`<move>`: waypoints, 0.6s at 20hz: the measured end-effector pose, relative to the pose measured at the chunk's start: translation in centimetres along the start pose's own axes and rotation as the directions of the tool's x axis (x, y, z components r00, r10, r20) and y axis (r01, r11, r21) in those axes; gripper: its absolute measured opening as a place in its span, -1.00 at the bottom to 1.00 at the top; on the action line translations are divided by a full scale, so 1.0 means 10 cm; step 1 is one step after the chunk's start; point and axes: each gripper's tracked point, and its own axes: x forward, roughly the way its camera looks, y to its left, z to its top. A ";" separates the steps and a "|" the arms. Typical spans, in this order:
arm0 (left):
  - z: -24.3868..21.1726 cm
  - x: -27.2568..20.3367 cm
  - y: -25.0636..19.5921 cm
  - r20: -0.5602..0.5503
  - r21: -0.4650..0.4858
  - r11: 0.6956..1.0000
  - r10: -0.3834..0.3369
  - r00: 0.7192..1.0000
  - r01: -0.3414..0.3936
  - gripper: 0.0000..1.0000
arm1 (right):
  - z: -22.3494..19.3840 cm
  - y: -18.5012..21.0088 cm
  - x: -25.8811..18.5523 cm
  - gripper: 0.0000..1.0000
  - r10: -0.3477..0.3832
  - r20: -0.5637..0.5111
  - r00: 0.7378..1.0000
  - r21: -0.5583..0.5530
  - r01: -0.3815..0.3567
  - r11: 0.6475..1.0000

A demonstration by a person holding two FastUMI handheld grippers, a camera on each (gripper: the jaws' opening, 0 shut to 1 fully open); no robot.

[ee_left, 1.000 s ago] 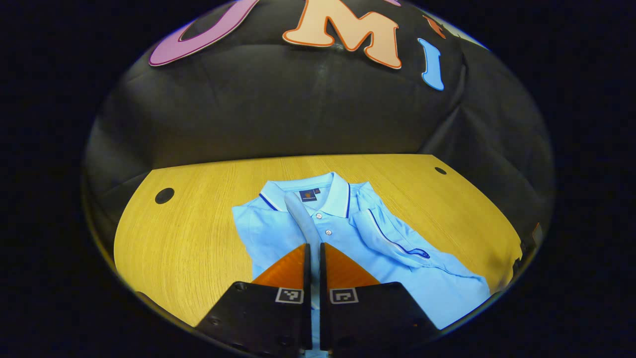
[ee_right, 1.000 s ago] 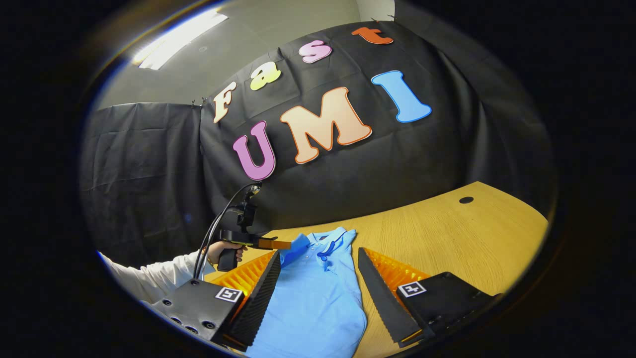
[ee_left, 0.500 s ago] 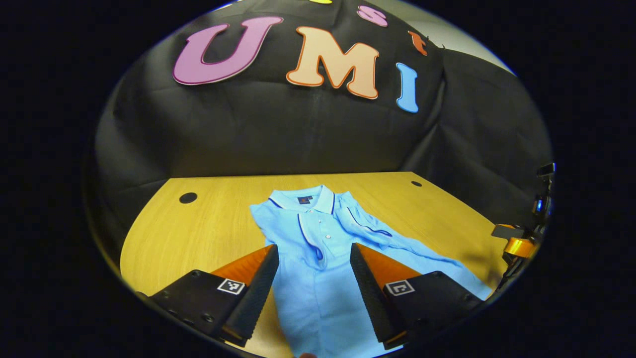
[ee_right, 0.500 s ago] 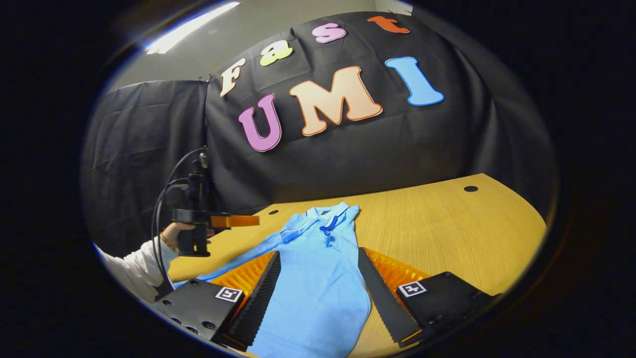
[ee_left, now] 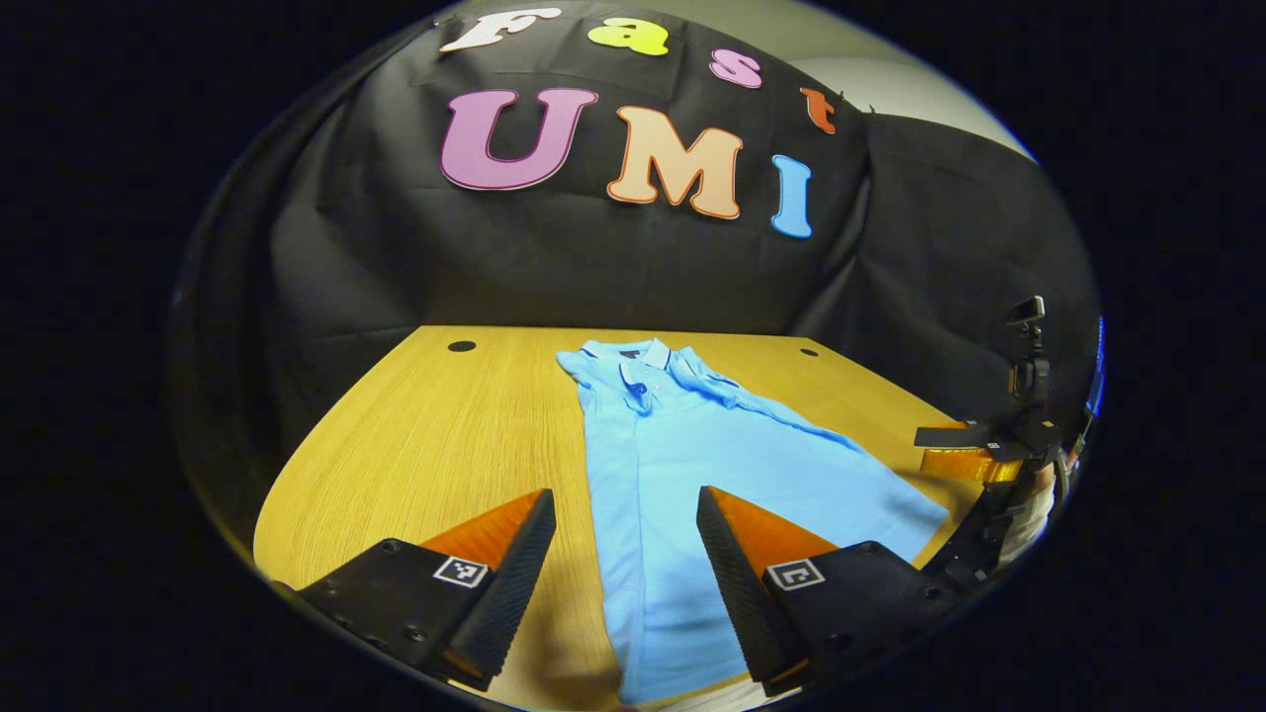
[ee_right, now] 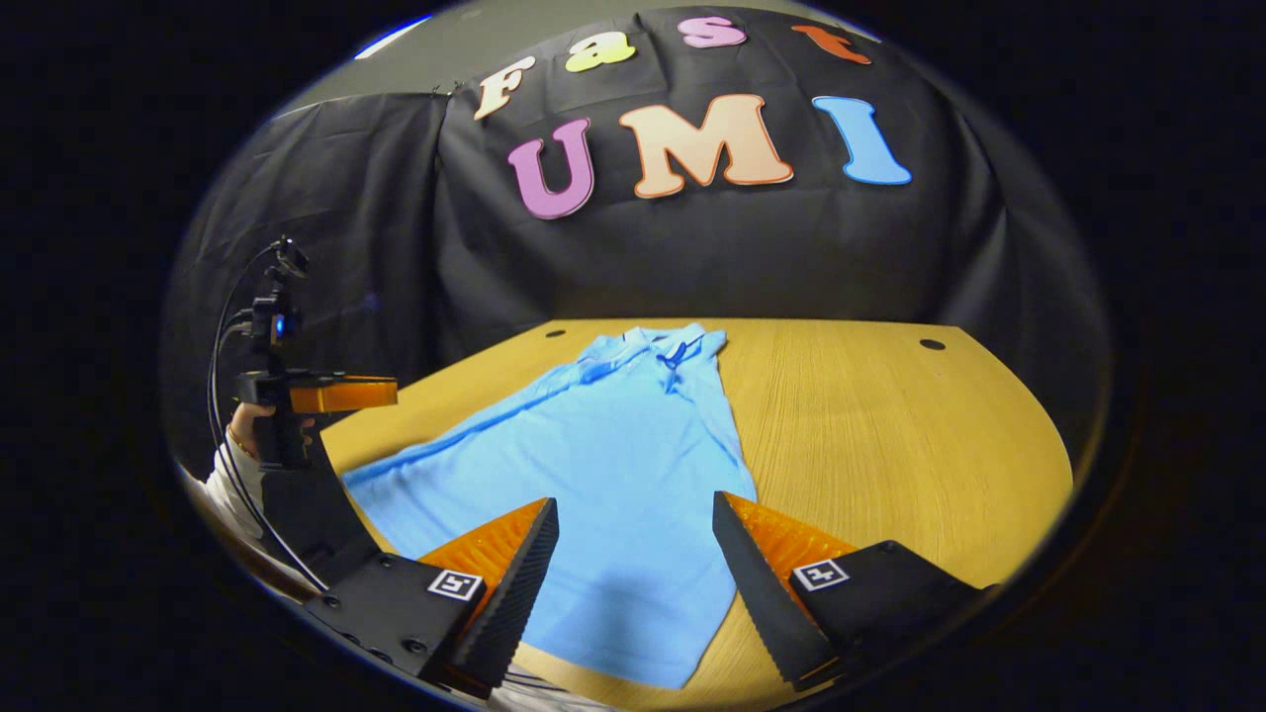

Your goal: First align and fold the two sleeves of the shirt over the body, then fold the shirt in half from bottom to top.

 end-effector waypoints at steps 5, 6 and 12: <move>-0.54 -0.26 -0.14 -0.093 -0.018 1.000 -0.001 0.996 -0.001 0.73 | -0.24 0.08 -0.08 0.96 -0.006 -0.066 0.998 -0.004 0.006 1.000; -0.62 -0.28 -0.18 -0.107 -0.025 1.000 -0.012 0.994 0.009 0.73 | -0.26 0.07 -0.08 0.95 -0.012 -0.072 0.997 -0.005 0.011 1.000; -0.81 -0.32 -0.22 -0.139 -0.064 0.998 -0.012 0.990 0.003 0.74 | -0.53 0.06 -0.20 0.96 -0.043 -0.111 0.993 -0.015 0.042 0.999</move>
